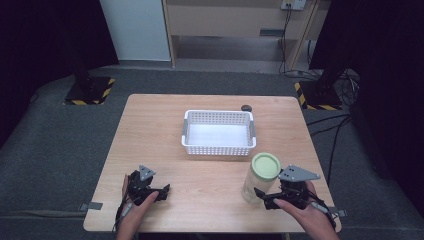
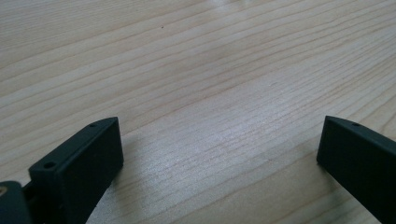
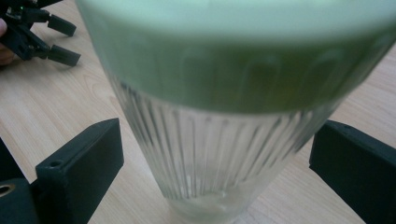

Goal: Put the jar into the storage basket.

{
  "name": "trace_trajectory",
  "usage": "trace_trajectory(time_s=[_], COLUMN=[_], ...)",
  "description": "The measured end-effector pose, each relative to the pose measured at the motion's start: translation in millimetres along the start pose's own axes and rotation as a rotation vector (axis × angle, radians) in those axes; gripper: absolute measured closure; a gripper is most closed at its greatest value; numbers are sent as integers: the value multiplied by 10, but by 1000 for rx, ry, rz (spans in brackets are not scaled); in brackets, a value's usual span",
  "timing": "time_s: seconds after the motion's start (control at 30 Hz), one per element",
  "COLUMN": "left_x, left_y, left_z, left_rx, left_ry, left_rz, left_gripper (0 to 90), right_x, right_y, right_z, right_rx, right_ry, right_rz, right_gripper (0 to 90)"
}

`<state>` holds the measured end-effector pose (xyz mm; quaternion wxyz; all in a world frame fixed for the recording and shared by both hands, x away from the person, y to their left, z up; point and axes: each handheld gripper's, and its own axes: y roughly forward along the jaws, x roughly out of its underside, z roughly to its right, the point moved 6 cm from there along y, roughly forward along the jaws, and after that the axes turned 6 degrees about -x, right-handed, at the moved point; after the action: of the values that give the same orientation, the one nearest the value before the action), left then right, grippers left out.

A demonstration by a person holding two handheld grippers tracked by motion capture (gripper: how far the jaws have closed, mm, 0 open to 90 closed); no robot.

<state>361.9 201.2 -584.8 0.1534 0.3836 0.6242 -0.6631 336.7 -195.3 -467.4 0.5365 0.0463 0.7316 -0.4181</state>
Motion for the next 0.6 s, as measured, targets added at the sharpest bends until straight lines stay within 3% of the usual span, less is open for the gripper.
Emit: trace_trajectory(time_s=[0.6], left_x=[0], left_y=[0], left_z=[0], left_rx=[0], left_ry=[0], left_rz=[0], left_gripper=[0], right_x=[-201], right_y=[35], right_z=[35], right_rx=[-15], right_ry=[0], right_rz=[20], right_gripper=[54])
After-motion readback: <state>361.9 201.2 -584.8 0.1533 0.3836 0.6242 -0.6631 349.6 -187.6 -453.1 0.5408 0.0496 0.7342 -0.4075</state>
